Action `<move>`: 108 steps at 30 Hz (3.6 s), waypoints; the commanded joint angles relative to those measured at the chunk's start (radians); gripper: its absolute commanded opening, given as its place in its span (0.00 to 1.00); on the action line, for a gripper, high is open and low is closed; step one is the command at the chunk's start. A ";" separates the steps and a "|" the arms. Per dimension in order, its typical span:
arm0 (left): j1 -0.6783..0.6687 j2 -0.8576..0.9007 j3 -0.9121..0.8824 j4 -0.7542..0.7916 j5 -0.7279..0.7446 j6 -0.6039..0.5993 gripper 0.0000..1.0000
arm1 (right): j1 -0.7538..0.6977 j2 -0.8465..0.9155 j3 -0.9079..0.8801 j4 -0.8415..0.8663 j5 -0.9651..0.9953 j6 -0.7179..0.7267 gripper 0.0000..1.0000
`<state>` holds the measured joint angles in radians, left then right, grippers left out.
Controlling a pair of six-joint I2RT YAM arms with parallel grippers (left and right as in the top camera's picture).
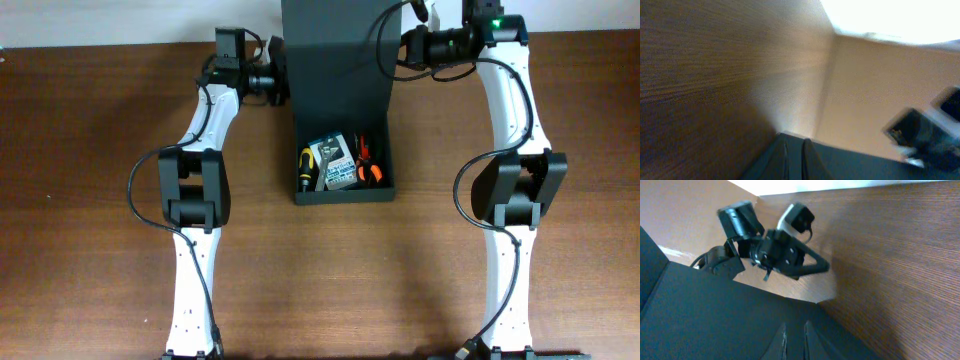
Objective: Pack container
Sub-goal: 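Grip the upright lid with both grippers and tilt it forward, then fold the lid down over the box with both grippers, then press down on the closed lid with the right gripper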
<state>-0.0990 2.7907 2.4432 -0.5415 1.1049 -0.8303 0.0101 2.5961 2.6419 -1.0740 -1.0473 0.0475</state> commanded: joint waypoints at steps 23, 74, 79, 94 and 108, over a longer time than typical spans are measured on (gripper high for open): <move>-0.014 -0.285 0.204 -0.861 -0.179 0.792 0.02 | 0.055 -0.192 0.023 -0.472 0.222 -0.303 0.04; -0.034 -0.294 0.206 -0.580 -0.859 1.184 0.08 | 0.589 -0.966 -0.467 -0.580 1.147 -0.021 0.15; -0.040 -0.292 0.206 -0.522 -0.846 1.185 0.06 | 0.592 -1.115 -0.954 -0.297 1.145 0.111 0.15; -0.087 -0.193 0.204 -0.427 -0.740 1.188 0.02 | 0.592 -1.078 -1.563 0.335 1.161 0.244 0.17; -0.136 -0.146 0.204 -0.528 -0.617 1.167 0.02 | 0.592 -0.955 -1.568 0.373 1.146 0.238 0.04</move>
<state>-0.2279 2.6434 2.6442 -1.0393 0.4160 0.3447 0.6029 1.6398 1.0786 -0.7071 0.0929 0.2878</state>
